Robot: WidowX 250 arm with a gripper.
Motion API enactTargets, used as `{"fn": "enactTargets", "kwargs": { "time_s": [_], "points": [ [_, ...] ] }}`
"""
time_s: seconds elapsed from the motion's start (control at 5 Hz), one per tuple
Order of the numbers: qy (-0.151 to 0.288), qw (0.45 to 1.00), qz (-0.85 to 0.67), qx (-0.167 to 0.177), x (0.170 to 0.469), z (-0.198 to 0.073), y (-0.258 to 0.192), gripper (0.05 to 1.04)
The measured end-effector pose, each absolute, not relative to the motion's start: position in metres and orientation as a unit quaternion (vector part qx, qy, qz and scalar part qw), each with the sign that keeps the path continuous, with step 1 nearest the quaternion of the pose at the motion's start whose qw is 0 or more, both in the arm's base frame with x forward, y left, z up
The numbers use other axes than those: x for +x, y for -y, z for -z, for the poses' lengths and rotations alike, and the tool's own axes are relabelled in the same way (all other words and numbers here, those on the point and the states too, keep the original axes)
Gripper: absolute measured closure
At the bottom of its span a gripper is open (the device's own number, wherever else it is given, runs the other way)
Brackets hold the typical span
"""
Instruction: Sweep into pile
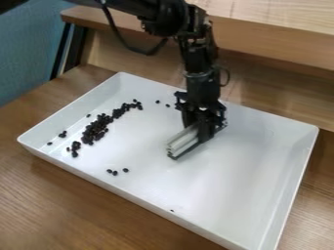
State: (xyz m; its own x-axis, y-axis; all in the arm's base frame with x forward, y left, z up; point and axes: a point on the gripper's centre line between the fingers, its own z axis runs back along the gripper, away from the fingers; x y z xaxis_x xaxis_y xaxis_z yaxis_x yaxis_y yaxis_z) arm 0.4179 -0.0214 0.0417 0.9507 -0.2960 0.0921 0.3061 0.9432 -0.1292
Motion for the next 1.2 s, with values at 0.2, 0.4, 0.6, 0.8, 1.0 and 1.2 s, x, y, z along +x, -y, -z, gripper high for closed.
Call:
{"fn": "enactTargets", "kwargs": {
  "time_s": [0.2,0.4,0.6,0.8,1.0,1.2],
  "points": [
    [0.033,0.985,0.153,-0.073,0.422,-0.035,0.025,0.682],
    [0.027,0.987,0.143,-0.073,0.426,-0.032,0.025,0.682],
    [0.029,0.988,0.129,-0.078,0.43,-0.031,0.022,0.682],
    [0.03,0.991,0.109,-0.074,0.431,-0.031,0.007,0.682],
    [0.03,0.993,0.088,-0.072,0.431,-0.031,-0.008,0.682],
    [0.03,0.996,0.059,-0.064,0.426,-0.03,-0.033,0.682]
  ]
}}
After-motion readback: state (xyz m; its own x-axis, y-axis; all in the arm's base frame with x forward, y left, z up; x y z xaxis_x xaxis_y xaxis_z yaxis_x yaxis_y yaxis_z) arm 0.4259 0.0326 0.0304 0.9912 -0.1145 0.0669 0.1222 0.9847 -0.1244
